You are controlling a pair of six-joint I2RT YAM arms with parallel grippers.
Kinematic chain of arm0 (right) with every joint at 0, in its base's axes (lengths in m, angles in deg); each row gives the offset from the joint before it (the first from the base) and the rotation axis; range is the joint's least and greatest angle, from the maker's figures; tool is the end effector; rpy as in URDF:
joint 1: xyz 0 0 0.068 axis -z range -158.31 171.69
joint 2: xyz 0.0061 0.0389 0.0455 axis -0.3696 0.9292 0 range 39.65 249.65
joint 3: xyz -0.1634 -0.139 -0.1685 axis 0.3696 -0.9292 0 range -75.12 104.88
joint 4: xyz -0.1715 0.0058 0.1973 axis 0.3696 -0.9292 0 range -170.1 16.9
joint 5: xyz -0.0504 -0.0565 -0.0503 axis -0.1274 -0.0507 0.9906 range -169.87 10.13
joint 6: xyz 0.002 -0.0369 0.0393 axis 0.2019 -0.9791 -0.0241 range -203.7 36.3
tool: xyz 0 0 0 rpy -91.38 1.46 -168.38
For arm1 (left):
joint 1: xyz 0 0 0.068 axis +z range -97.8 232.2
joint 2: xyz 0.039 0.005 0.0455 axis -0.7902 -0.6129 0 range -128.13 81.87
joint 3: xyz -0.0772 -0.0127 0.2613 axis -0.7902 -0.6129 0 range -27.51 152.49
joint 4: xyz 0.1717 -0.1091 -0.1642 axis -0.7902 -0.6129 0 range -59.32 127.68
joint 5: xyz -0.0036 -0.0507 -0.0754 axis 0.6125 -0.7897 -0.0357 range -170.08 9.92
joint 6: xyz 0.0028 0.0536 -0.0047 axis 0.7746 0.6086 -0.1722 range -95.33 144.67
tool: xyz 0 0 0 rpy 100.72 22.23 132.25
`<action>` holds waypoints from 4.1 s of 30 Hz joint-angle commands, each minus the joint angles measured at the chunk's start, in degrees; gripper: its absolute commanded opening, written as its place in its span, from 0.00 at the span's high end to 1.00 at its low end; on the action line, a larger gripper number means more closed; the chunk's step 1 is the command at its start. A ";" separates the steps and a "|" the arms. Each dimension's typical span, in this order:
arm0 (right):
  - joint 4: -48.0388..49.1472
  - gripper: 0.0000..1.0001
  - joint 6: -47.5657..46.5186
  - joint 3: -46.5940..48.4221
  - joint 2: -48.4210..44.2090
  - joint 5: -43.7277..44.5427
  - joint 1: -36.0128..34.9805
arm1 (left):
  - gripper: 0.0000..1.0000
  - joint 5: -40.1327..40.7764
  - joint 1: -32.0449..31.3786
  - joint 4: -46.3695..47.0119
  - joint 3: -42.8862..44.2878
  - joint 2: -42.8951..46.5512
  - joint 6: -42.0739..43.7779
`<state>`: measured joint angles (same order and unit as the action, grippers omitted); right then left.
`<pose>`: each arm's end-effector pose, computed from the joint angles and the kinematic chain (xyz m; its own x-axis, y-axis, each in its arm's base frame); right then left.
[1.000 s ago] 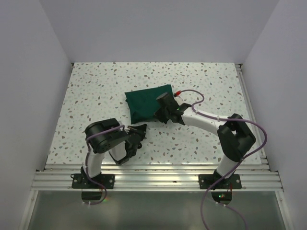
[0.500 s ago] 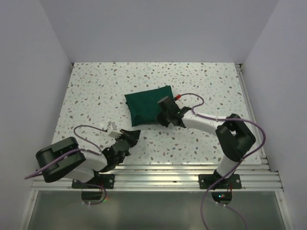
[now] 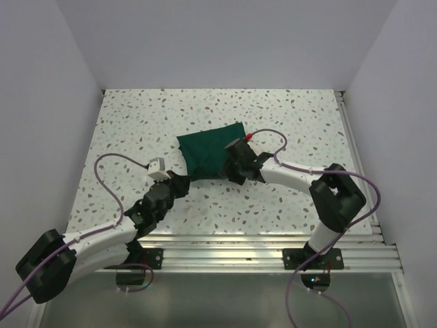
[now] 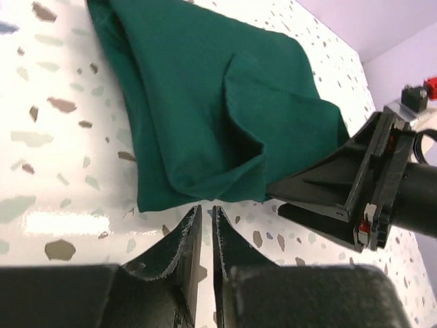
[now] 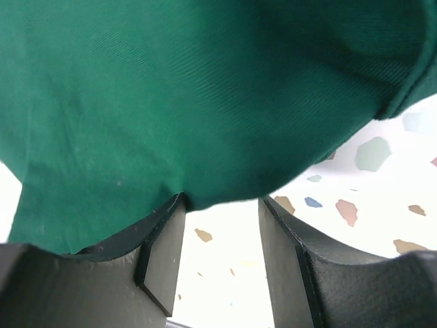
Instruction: Prepare the surgical pack
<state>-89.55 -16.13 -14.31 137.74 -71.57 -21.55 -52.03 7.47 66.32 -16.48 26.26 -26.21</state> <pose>0.2607 0.2382 0.1862 -0.7932 0.5097 -0.3334 0.3079 0.8079 0.5025 0.1459 -0.1210 0.1732 -0.3558 -0.6112 -0.7070 0.0379 0.7464 -0.6644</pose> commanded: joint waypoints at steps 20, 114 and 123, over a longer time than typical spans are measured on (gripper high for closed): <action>-1.05 0.25 -48.65 13.87 -8.37 -13.08 11.93 | 0.50 -38.15 16.95 -19.77 28.96 -8.54 24.68; 12.22 0.49 -42.61 -8.96 -16.01 -32.02 22.33 | 0.68 -53.63 19.51 -28.29 28.61 -15.74 28.46; 15.22 0.71 -42.44 -6.85 -5.46 -28.77 23.20 | 0.71 -51.43 19.51 -19.51 24.49 -22.51 26.70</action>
<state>-77.66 -59.03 -23.79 129.95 -101.80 0.87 -105.69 27.05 41.93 9.77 5.12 1.14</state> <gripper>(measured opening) 0.315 0.293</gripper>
